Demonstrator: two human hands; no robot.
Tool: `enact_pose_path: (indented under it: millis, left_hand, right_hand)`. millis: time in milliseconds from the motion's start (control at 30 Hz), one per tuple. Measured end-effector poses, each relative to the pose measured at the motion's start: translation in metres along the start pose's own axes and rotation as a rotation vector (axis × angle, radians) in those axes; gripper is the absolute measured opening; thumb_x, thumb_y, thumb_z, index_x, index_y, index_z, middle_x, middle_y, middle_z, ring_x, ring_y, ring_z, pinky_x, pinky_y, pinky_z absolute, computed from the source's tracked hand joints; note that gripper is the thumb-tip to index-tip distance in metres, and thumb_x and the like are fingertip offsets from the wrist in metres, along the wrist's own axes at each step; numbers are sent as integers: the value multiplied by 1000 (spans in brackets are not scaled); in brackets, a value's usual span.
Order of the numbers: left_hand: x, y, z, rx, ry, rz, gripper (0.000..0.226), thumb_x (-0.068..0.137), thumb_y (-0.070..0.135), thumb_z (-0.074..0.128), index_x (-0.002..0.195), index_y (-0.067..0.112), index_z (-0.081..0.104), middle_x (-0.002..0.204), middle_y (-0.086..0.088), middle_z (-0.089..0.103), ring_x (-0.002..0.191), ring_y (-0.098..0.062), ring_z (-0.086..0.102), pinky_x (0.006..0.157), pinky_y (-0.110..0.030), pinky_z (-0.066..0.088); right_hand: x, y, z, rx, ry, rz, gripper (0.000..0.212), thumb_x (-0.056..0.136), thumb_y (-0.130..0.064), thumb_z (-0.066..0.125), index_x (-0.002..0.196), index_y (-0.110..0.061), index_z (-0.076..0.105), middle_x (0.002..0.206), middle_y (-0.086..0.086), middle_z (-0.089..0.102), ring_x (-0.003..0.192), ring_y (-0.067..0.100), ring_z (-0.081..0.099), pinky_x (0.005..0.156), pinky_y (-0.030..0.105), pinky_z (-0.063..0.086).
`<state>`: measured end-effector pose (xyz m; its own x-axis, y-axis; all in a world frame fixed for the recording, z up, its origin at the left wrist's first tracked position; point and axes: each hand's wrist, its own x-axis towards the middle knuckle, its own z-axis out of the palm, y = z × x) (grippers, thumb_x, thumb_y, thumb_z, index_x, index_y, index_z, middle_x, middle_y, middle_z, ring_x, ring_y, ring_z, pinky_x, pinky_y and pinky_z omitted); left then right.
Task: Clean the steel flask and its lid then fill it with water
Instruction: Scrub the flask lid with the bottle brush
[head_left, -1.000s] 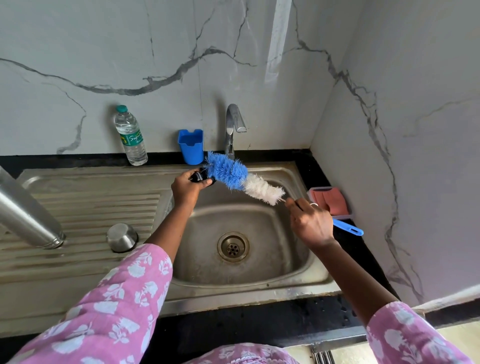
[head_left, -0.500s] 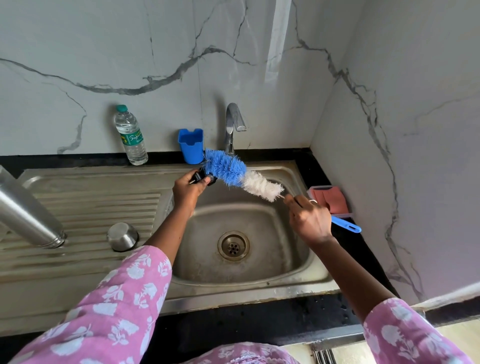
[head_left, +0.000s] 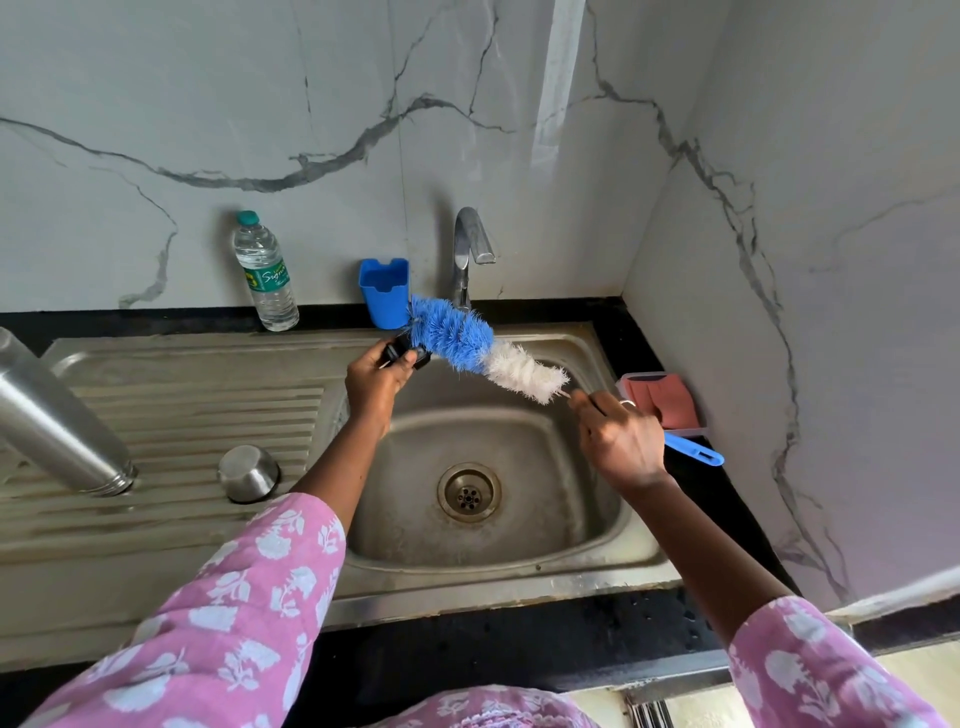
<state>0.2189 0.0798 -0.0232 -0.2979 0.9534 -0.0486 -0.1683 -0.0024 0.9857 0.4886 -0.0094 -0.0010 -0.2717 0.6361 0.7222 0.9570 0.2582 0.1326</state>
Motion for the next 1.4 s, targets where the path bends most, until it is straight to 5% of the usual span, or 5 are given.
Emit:
enact_pose_path:
  millis: [267, 633, 800, 1200, 1400]
  left_hand:
    - [0, 2, 2, 105, -23, 87, 47, 77, -2, 71, 121, 10, 60, 108, -7, 65, 104, -26, 62, 97, -44, 49]
    - [5, 2, 5, 33, -55, -44, 42, 87, -4, 60, 129, -2, 53, 113, -14, 60, 100, -23, 59, 81, -22, 54]
    - [3, 2, 16, -29, -80, -120, 43, 91, -8, 52, 133, -3, 48, 123, -14, 55, 109, -25, 55, 92, -33, 48]
    - [4, 2, 22, -106, -76, -297, 8, 93, 11, 58, 90, 3, 59, 108, -13, 59, 105, -22, 56, 76, -26, 54]
    - [3, 10, 25, -76, -106, -258, 30, 92, -1, 54, 120, -11, 51, 112, -14, 57, 106, -22, 54, 93, -29, 47]
  right_hand:
    - [9, -2, 2, -51, 0, -14, 25, 72, -7, 53, 84, -14, 74, 60, 1, 58, 41, 23, 53, 35, 18, 24]
    - [3, 2, 6, -17, 1, 54, 22, 74, -6, 53, 79, -16, 72, 59, 0, 57, 41, 23, 53, 34, 21, 29]
    - [8, -6, 7, -31, -4, 56, 26, 73, -6, 49, 78, -15, 72, 58, 1, 57, 39, 23, 52, 33, 19, 26]
    - [6, -3, 9, -40, -25, 54, 25, 70, -6, 53, 81, -14, 73, 59, 1, 57, 40, 23, 53, 33, 19, 27]
    - [3, -1, 7, -65, -20, 35, 25, 70, -7, 51, 80, -13, 72, 58, 1, 55, 39, 22, 52, 33, 18, 27]
